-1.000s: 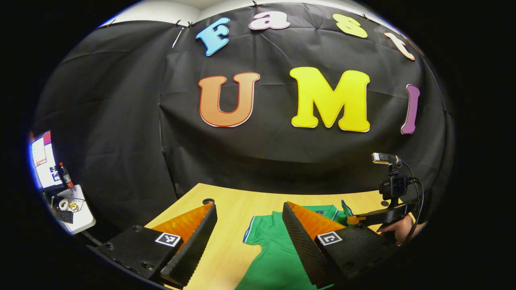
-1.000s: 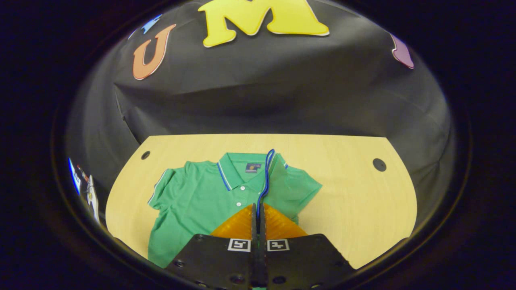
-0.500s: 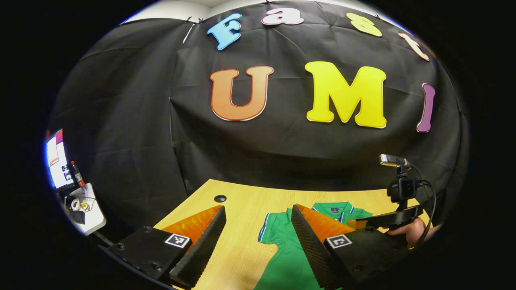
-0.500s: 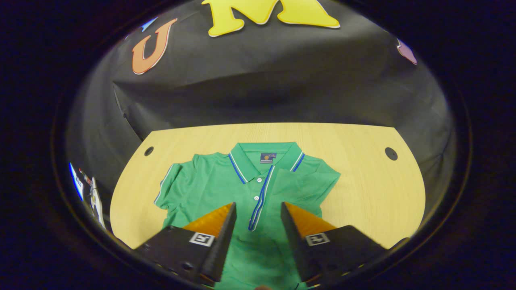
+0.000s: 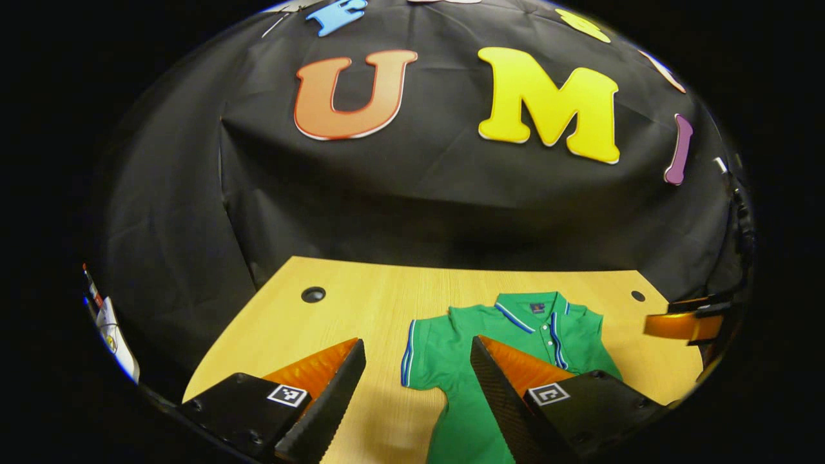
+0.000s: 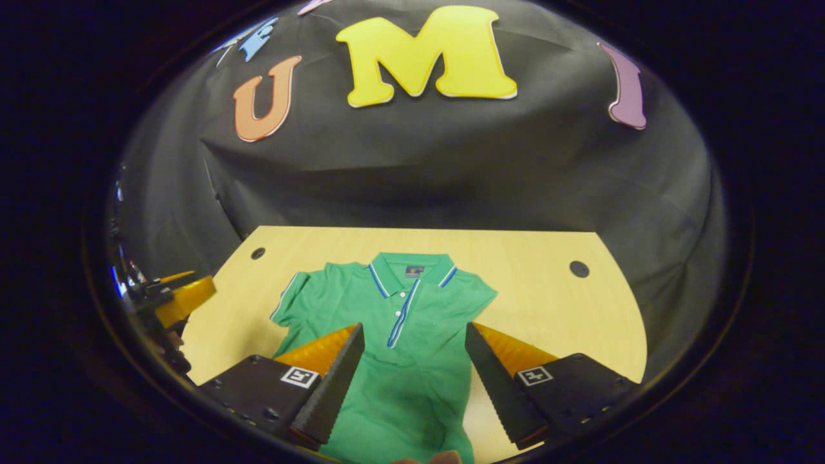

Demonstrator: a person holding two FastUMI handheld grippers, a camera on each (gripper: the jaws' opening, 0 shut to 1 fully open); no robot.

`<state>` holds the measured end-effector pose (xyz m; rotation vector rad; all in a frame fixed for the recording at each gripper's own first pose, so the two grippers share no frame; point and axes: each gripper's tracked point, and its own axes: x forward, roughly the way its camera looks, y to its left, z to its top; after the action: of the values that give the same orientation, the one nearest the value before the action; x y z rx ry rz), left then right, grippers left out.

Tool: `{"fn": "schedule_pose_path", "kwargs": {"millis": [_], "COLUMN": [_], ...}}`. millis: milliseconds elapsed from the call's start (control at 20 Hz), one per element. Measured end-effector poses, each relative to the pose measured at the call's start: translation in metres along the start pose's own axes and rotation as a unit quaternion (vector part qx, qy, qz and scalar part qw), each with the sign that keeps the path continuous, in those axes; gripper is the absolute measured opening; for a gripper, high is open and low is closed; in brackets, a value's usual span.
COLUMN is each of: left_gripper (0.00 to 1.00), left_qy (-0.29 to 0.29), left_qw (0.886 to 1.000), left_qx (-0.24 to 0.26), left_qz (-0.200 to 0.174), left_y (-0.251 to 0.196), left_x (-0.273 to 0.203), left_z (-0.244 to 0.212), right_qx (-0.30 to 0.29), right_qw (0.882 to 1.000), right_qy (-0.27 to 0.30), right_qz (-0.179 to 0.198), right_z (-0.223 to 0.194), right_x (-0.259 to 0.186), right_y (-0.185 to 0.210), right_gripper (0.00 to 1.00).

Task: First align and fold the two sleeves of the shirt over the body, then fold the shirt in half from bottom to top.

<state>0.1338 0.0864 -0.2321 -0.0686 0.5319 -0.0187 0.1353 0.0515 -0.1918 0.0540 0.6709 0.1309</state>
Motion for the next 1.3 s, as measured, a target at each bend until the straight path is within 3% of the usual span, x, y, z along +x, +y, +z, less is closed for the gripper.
{"fn": "schedule_pose_path", "kwargs": {"millis": [450,700,1050,1100,1150,1200,1300], "left_gripper": [1.0,1.0,1.0,0.93,0.7,0.55,0.45], "left_qy": [0.097,0.147,0.171,0.17,0.171,0.172,0.177], "left_qw": [0.995,0.989,0.985,0.985,0.985,0.984,0.983], "left_qx": [-0.023,-0.023,-0.001,0.004,0.006,0.007,0.011], "left_qz": [-0.011,-0.002,0.031,0.029,0.032,0.035,0.034], "left_y": [0.016,0.023,0.03,0.027,0.026,0.023,0.017], "left_x": [0.086,0.115,0.126,0.127,0.128,0.13,0.131], "left_z": [-0.066,-0.096,-0.106,-0.104,-0.105,-0.104,-0.104], "right_qx": [-0.023,-0.007,-0.003,-0.004,-0.006,-0.009,-0.012], "right_qw": [1.0,0.999,0.998,0.998,0.998,0.998,0.998], "right_qy": [-0.001,0.028,0.045,0.047,0.047,0.046,0.044], "right_qz": [-0.014,-0.029,-0.041,-0.039,-0.037,-0.036,-0.036], "right_z": [-0.01,-0.033,-0.049,-0.05,-0.051,-0.05,-0.049], "right_x": [-0.056,-0.056,-0.045,-0.044,-0.043,-0.042,-0.042], "right_y": [-0.009,-0.026,-0.038,-0.037,-0.036,-0.036,-0.038], "right_gripper": [0.96,0.96,0.96,0.96,0.96,0.96,0.96]}}
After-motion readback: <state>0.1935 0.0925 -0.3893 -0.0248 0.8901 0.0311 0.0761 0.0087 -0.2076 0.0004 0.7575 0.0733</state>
